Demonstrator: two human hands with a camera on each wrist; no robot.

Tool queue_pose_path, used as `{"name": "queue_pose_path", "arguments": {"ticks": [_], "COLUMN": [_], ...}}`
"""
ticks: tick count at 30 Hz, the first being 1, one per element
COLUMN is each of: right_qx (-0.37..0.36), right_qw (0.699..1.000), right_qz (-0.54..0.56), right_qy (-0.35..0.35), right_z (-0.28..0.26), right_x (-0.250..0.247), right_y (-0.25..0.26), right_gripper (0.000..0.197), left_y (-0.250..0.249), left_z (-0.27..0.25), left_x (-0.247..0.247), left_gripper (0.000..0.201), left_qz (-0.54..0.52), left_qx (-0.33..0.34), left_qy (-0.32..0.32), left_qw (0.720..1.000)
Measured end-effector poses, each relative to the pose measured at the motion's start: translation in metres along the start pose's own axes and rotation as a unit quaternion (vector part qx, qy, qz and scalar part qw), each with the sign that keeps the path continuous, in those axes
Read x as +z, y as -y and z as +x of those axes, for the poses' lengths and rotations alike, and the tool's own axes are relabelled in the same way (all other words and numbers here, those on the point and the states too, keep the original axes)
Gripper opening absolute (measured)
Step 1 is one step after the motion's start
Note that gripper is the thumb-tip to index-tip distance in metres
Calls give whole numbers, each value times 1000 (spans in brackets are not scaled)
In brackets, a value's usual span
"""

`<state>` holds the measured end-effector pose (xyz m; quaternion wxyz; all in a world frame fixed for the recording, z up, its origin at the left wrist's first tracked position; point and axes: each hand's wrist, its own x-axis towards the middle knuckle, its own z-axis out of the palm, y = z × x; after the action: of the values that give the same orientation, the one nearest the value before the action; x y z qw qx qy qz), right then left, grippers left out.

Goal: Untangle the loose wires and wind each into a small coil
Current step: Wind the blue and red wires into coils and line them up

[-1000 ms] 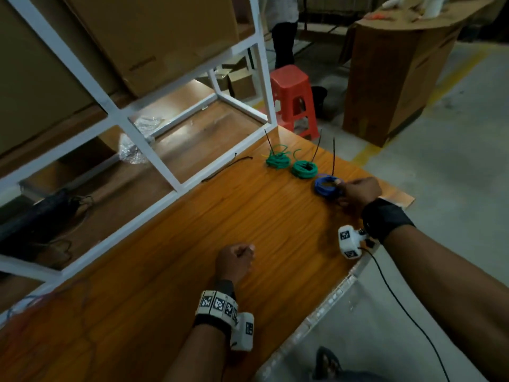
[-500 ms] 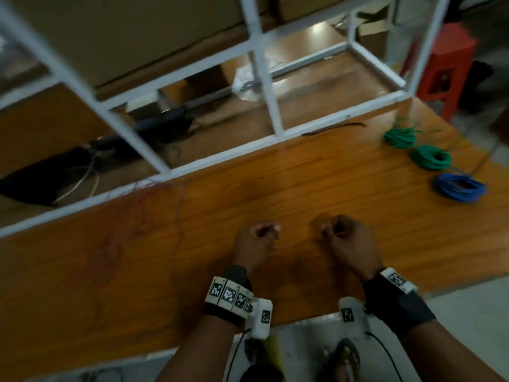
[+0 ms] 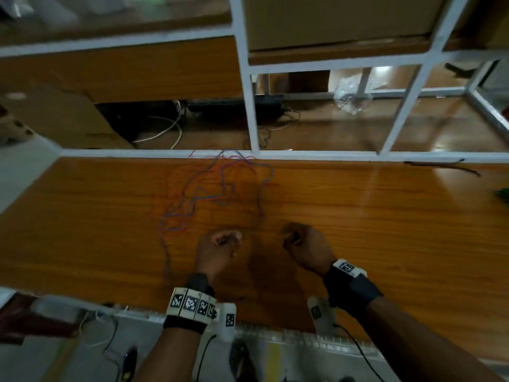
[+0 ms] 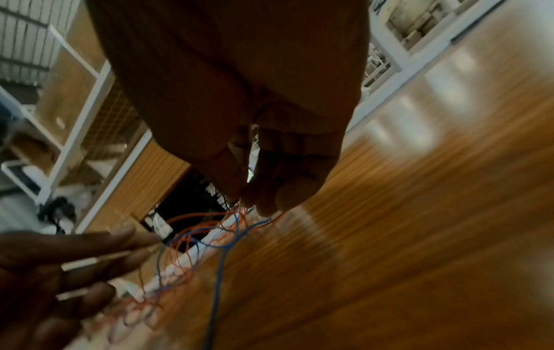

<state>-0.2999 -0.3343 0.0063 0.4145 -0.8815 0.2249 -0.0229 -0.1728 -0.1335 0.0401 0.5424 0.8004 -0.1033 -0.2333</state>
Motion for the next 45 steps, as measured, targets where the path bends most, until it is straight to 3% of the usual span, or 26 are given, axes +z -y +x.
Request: {"name": "queue_pose_path", "arguments": {"ticks": [3,5,7,11,13,16,20,24,27,30,32,34,36,39,41,42,45], "right_qx": [-27,-38,-40,-52,-69,-128,-160,-130,-78,0,62,92,78,79,102,112,152], "right_qw": [996,983,970,960,964,958,958,959,967,964,950,946,932,908,873,852,802], "right_qz": [-76,-166,-220,-263,-257,-230,-131,-29,64,205,294,310,354,405,461,493,553], "right_qy": [38,73,91,75,9,-116,-199,-249,-232,-169,-83,1,18,-73,-123,-134,-166], "right_z": [35,56,73,83,79,69,66,77,82,63,33,6,-5,5,18,24,42], "right_x": [21,34,44,50,46,26,-11,-50,-72,-61,-42,-28,-25,-41,-63,-76,-110], "right_y": [20,31,36,34,30,30,36,43,39,40,47,49,46,43,40,36,23], "right_gripper": [54,66,60,18,20,21,18,20,51,35,54,58,51,42,37,35,33], "left_y": [13,19,25,23,24,18,-15,-39,-51,-66,-73,-79,-80,-63,-37,-23,25], "left_z": [28,46,60,69,69,67,57,48,42,49,58,61,59,55,55,53,49], "left_x": [-19,-22,-16,8,16,19,17,28,43,55,59,61,60,52,36,28,3], "left_gripper": [11,1,32,76,59,8,8,7,4,2,8,9,10,5,25,29,25], "left_qz": [10,17,41,60,74,-12,-103,-76,-142,-272,-322,-320,-308,-213,-30,89,365], "left_qx": [0,-9,-30,-51,-30,-3,34,59,13,-36,-36,-13,11,56,108,158,310], "left_qy": [35,46,84,152,170,173,253,327,258,150,89,76,88,147,211,251,283], "left_qw": [999,999,995,985,982,985,962,940,956,950,942,944,947,964,971,951,831]}}
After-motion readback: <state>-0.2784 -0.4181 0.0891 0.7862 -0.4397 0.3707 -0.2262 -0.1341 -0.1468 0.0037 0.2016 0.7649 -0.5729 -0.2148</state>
